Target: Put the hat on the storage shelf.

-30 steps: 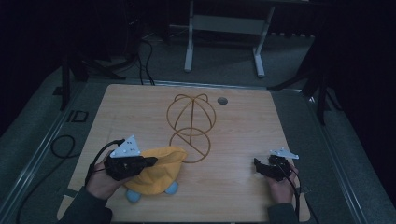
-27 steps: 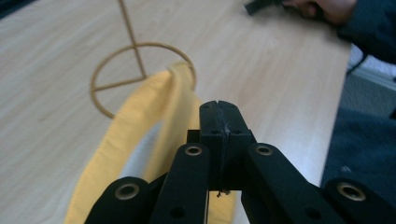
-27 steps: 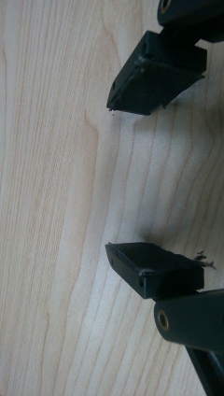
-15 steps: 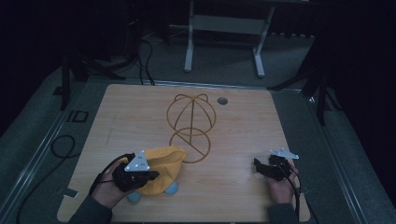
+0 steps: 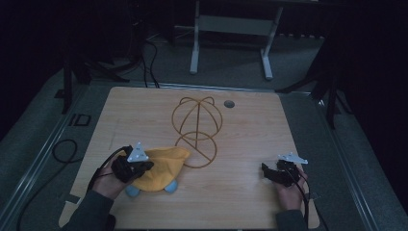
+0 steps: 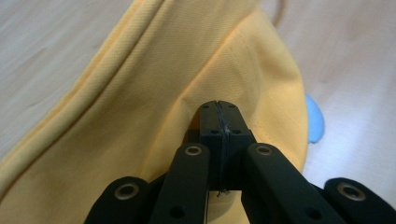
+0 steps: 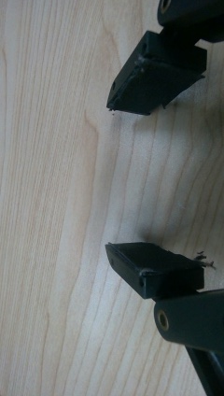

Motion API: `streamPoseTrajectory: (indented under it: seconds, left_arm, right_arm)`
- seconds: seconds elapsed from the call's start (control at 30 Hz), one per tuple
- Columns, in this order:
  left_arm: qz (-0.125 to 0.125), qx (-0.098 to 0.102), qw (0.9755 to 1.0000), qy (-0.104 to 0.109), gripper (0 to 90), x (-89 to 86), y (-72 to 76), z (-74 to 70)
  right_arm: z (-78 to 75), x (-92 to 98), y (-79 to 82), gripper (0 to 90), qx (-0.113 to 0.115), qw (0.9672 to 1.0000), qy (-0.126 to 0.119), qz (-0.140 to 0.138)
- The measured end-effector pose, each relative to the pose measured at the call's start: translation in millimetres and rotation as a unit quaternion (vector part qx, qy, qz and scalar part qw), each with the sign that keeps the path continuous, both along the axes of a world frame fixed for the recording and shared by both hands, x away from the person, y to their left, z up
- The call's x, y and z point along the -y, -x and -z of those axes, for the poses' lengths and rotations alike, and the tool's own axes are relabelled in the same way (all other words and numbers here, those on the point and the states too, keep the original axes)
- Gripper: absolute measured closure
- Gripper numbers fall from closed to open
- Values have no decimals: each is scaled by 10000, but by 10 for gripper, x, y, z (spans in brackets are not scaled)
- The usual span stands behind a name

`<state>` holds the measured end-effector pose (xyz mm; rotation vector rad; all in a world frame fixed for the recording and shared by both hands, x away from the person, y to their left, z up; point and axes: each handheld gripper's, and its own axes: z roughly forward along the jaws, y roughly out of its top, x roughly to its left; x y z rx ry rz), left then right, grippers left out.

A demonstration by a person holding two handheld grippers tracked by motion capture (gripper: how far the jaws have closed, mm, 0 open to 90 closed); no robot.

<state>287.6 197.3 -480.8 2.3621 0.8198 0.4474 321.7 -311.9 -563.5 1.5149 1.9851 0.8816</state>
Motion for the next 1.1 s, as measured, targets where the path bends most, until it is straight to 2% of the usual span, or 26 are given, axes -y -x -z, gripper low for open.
streamPoseTrajectory:
  seconds: [0.07,0.17,0.2,0.23,0.27,0.33,0.43,0.53,0.57,0.67,0.7,0.77,0.83,0.87,0.9,0.93,1.0,1.03,1.07,1.1]
  left_arm:
    - [-72,1,10000,-6,900,-25,-36,1]
    - [-403,8,9992,71,898,-145,-159,21]
    - [-507,13,9987,111,897,-183,-175,25]
    - [-507,13,9987,111,886,-183,-175,25]
    - [-675,-6,9975,199,859,-255,-166,28]
    - [-841,-17,9961,272,779,-310,-114,33]
    - [-1037,73,9941,300,651,-383,7,41]
    - [-1149,100,9928,331,558,-437,80,54]
    - [-1279,125,9910,370,528,-488,150,67]
    - [-1435,161,9885,456,456,-560,256,79]
    - [-1435,161,9885,456,440,-560,256,79]
    - [-1524,144,9871,467,425,-646,339,87]
    - [-1640,111,9855,429,420,-718,364,104]
    - [-1640,111,9855,429,419,-718,364,104]
    - [-1718,84,9842,428,419,-759,368,120]
    - [-1866,37,9818,352,413,-835,364,164]
    - [-1988,-11,9797,262,396,-897,356,219]
    - [-1988,-11,9797,262,386,-897,356,219]
    - [-2090,-87,9776,222,378,-949,340,296]
    - [-2090,-87,9776,222,370,-949,340,296]
  right_arm:
    - [0,0,0,254,0,10000,0,0]
    - [0,0,0,254,4,10000,2,-2]
    - [0,0,0,254,4,10000,2,-1]
    - [0,0,0,254,4,10000,2,-1]
    - [0,0,0,254,3,10000,2,-2]
    - [0,1,0,254,4,10000,2,-2]
    - [0,0,0,254,3,10000,-3,-2]
    - [0,0,0,254,5,10000,-3,-1]
    - [0,0,0,254,3,10000,-4,-2]
    - [0,-1,0,254,4,10000,-4,0]
    - [0,-1,0,254,4,10000,-4,0]
    - [0,0,0,254,3,10000,-4,0]
    - [0,-1,0,254,4,10000,-4,0]
    - [0,-1,0,254,3,10000,-4,0]
    - [0,-1,0,254,3,10000,-4,0]
    - [0,-1,0,254,3,10000,-4,0]
    - [0,0,0,254,3,10000,-3,-1]
    - [0,-1,0,254,3,10000,-4,-1]
    - [0,0,0,254,3,10000,-3,-1]
    - [0,0,0,254,3,10000,-3,-1]
